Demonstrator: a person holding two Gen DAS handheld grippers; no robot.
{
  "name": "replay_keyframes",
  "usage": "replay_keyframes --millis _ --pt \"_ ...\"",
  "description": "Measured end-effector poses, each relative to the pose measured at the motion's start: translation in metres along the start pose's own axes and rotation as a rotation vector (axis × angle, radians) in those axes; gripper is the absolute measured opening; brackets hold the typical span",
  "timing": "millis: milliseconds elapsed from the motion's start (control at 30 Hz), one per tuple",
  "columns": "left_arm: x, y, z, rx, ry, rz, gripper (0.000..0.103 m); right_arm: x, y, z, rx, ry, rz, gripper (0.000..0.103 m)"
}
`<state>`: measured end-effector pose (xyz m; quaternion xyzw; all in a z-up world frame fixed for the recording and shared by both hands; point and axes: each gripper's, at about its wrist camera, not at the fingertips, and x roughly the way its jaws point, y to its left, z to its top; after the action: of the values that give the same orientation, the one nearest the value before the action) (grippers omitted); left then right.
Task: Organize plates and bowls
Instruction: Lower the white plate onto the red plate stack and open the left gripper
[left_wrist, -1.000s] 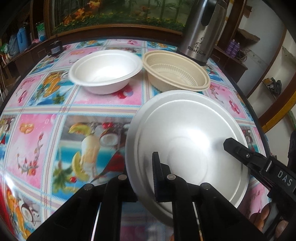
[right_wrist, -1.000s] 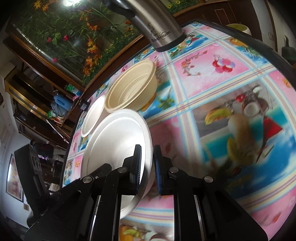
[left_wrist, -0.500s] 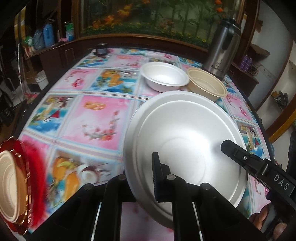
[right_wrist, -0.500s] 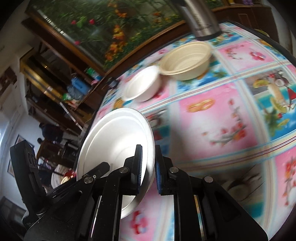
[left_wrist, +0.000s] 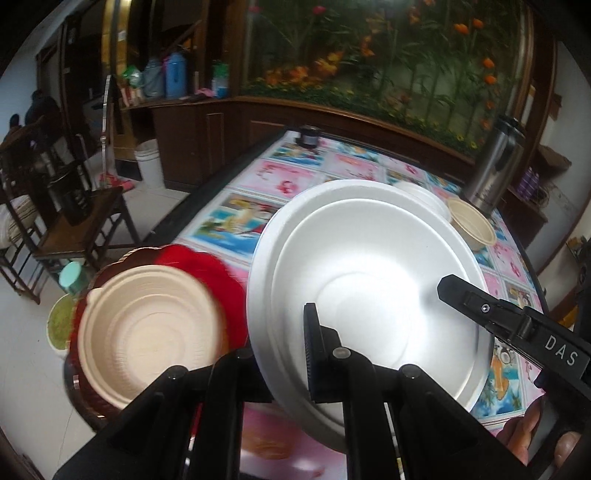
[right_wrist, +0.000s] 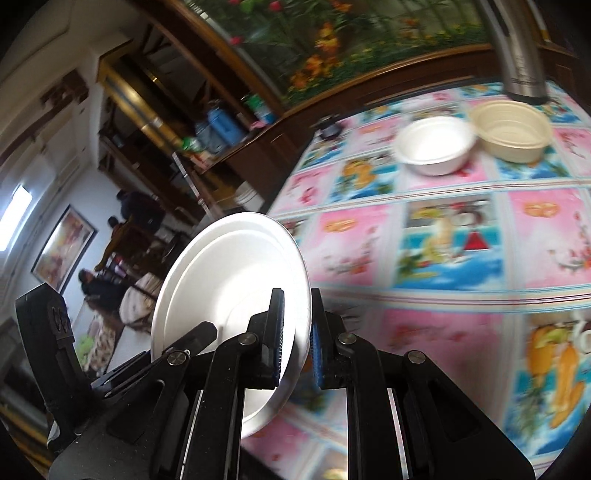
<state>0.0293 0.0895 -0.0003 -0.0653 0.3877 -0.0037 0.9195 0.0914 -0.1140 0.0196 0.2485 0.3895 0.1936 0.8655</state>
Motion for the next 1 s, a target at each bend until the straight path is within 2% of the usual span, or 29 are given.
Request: replay_keyframes --millis 267,567,767,1000 --pt "-0.019 0.067 -0.003 -0.086 -0.021 0.072 0.010 0.044 0.066 -0.011 -0.072 0.075 0.062 0.013" --pt "-0.021 0.123 -0.004 -0.156 -0.006 0.117 0.010 0.088 0.123 -0.022 -0.139 0.144 0.105 0.013" --pt "-0.012 0.135 -0.005 -0.169 0.030 0.141 0.011 0.113 0.134 -0.028 -0.133 0.185 0.120 0.013" --pt "0.004 0.137 -0.010 -0.170 0.080 0.143 0.012 0.132 0.116 -0.035 -0.087 0.243 0.098 0.013"
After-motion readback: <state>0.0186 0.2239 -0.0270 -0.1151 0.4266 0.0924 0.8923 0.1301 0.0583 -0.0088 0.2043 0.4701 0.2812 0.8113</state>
